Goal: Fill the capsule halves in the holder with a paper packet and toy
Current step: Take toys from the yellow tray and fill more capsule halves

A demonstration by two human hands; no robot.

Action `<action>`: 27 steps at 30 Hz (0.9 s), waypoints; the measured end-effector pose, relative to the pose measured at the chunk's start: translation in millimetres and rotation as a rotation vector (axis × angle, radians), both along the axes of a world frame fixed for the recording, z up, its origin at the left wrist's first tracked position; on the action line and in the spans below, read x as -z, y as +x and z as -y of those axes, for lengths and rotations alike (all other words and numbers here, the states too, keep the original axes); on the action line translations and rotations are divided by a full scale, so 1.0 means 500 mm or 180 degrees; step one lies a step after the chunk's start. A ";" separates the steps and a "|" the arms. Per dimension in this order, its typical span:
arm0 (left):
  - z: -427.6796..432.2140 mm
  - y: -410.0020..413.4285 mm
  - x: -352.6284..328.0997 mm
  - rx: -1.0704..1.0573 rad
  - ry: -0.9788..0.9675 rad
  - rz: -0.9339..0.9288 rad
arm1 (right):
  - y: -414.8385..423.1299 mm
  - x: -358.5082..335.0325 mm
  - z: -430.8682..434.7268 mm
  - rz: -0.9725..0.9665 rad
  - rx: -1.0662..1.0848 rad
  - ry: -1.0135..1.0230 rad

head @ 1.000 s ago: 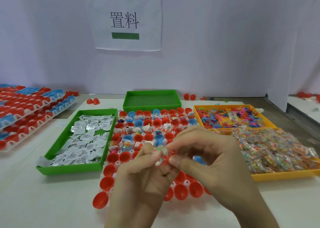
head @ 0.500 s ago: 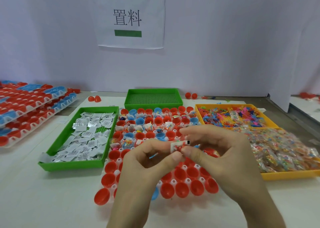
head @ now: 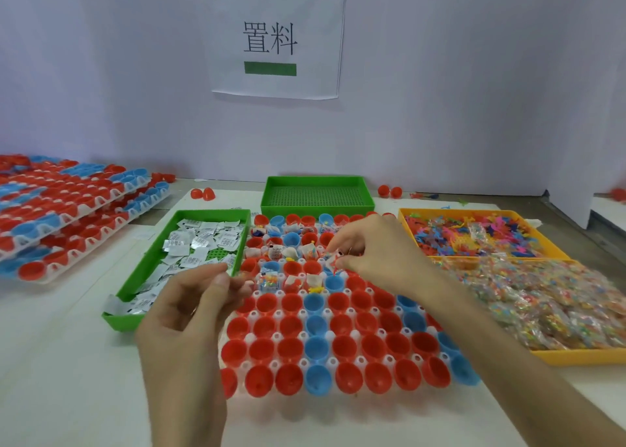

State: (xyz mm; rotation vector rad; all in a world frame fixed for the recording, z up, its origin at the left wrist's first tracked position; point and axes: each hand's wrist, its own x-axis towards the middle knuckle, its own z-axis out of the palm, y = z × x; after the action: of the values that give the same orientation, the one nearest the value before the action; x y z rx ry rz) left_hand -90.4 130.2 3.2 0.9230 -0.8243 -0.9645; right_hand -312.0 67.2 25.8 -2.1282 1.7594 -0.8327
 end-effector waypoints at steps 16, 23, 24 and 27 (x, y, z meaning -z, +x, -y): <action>0.004 -0.013 0.009 0.0049 -0.0020 0.0211 | 0.007 0.065 0.034 -0.0534 -0.0181 0.0369; 0.003 -0.006 0.016 0.0077 -0.0052 0.0275 | 0.016 0.056 0.036 -0.0569 -0.0265 0.0401; 0.005 -0.003 0.016 0.0069 -0.0046 0.0316 | 0.012 0.053 0.037 -0.0513 -0.0261 0.0427; 0.011 0.012 0.020 -0.0002 0.0000 0.0339 | 0.000 0.046 0.038 -0.0359 -0.0297 0.0480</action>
State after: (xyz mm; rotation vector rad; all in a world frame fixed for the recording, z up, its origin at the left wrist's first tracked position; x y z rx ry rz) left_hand -84.6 124.4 -6.7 0.9812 -0.9136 -0.9210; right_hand -312.0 48.3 2.7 -2.1757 1.7016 -0.5480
